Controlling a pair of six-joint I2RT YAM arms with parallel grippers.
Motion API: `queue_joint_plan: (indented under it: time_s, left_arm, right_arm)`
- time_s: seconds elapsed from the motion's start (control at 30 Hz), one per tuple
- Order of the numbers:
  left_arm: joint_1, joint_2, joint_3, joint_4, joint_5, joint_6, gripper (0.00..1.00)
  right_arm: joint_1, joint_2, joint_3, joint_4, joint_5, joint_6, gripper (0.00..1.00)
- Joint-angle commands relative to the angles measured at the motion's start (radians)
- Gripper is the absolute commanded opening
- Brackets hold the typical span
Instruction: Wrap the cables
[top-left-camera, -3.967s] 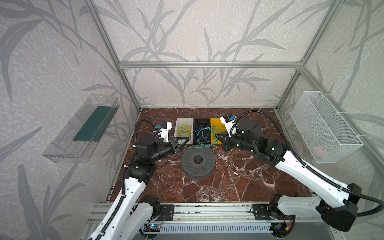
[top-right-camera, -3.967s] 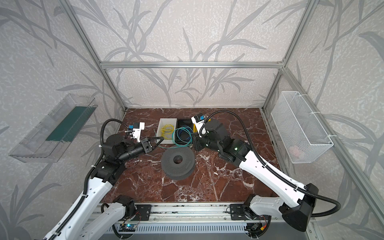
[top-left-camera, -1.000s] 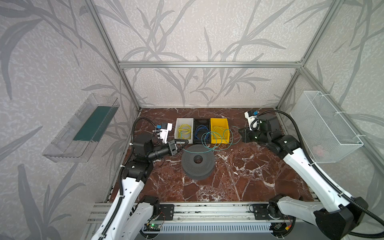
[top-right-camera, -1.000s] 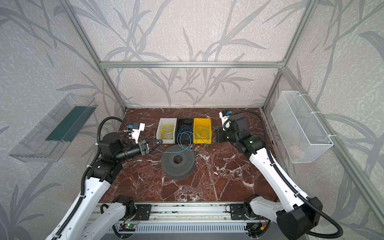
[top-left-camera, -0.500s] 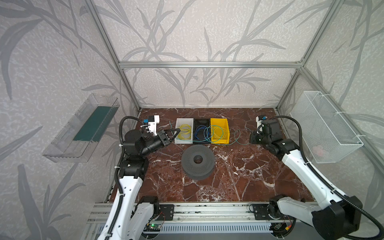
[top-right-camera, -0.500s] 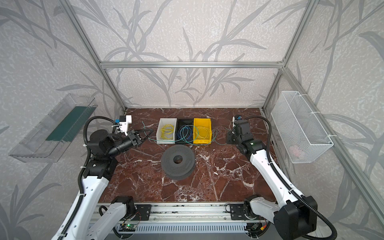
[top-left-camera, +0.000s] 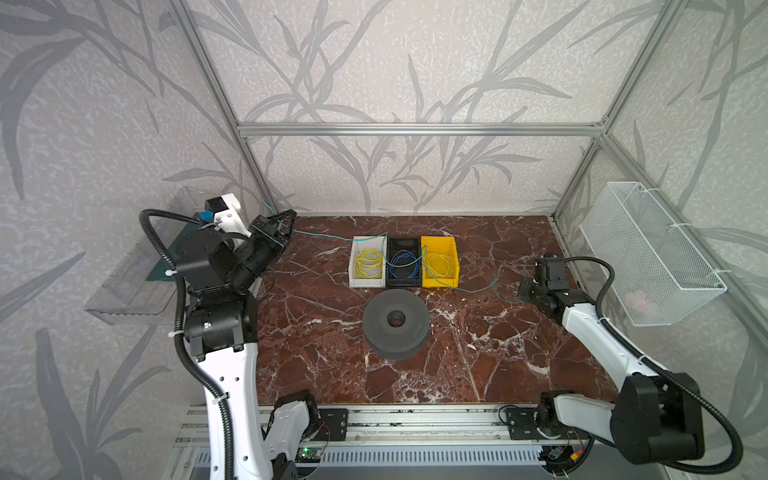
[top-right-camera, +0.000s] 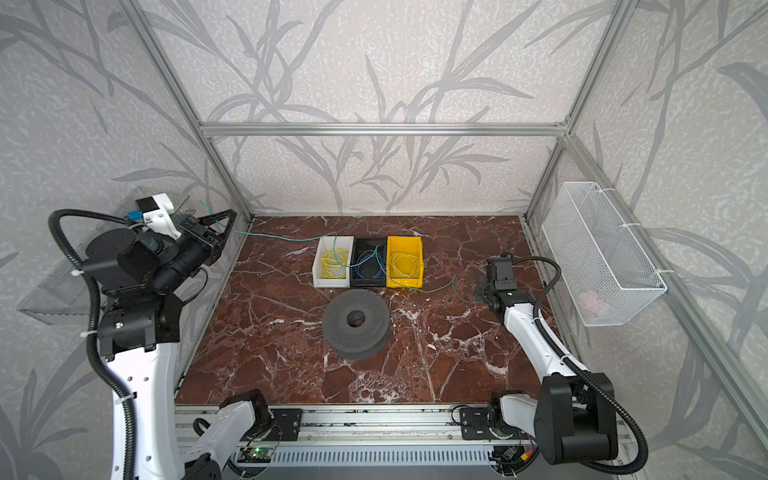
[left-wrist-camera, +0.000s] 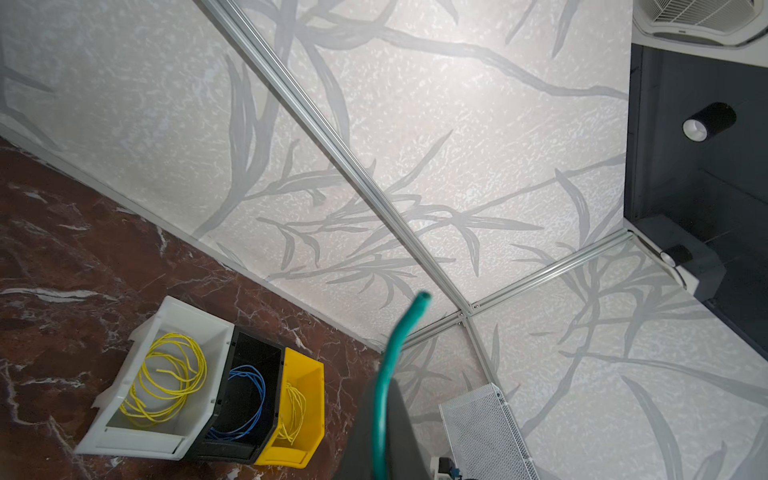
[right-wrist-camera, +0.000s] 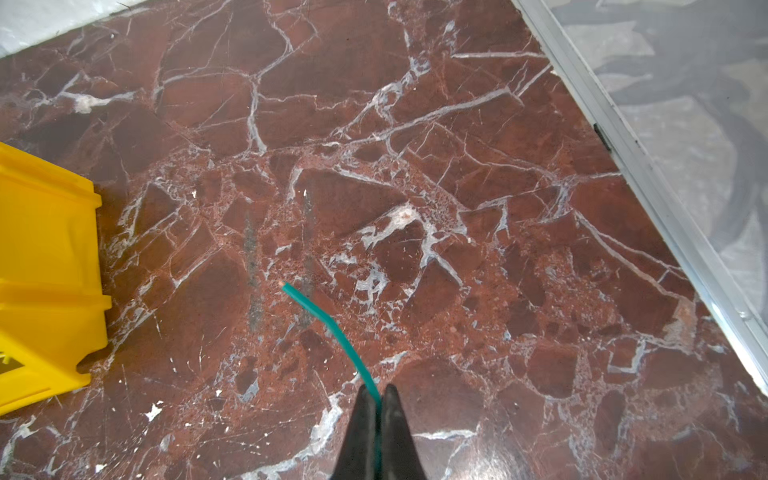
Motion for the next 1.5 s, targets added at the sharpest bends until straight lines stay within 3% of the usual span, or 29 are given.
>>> queue_joint_plan:
  time_s: [0.0,0.13,0.27,0.4,0.5,0.6,0.67,0.83,1.0,1.17,1.27,1.4,1.47]
  left_arm:
    - [0.012,0.044,0.006,0.072,0.020,-0.061,0.00]
    - [0.067,0.078,0.191,-0.168,-0.022,0.104,0.00]
    - [0.100,0.105,0.314,-0.318,-0.199,0.135,0.00]
    - [0.129,0.120,0.361,-0.323,-0.324,0.096,0.00]
    - [0.130,0.154,0.376,-0.297,-0.315,0.058,0.00]
    - [0.094,0.173,0.368,-0.244,-0.242,0.058,0.00]
    - [0.020,0.189,0.391,-0.278,-0.224,0.101,0.00]
    - [-0.209,0.179,0.318,-0.300,-0.227,0.113,0.00]
    - [-0.360,0.149,0.194,-0.239,-0.274,0.071,0.00]
    - [-0.427,0.170,0.199,-0.275,-0.286,0.079,0.00]
    - [-0.445,0.180,0.244,-0.312,-0.298,0.088,0.00]
    - [-0.468,0.199,0.308,-0.344,-0.290,0.082,0.00]
    - [-0.481,0.209,0.330,-0.353,-0.280,0.078,0.00]
  right_arm:
    - [-0.007,-0.032,-0.010,-0.003,0.038,-0.009,0.00]
    - [-0.033,-0.029,-0.039,0.010,0.110,0.032,0.00]
    - [-0.123,-0.003,-0.097,0.053,0.117,0.083,0.00]
    - [-0.294,0.047,-0.159,0.106,-0.044,0.175,0.00]
    - [-0.320,0.061,-0.131,0.072,-0.144,0.127,0.00]
    - [-0.286,0.056,-0.103,0.078,-0.241,0.054,0.00]
    - [-0.216,0.040,-0.076,0.058,-0.232,0.001,0.00]
    - [-0.069,0.027,-0.044,0.036,-0.268,-0.086,0.43]
    - [-0.009,-0.038,-0.053,0.034,-0.286,-0.114,0.60]
    - [0.003,-0.272,-0.082,0.043,-0.315,-0.126,0.65]
    - [0.005,-0.401,-0.077,0.095,-0.402,-0.123,0.68]
    - [0.076,-0.357,0.041,0.121,-0.624,-0.155,0.69]
    - [0.173,-0.290,0.086,0.126,-0.628,-0.219,0.69]
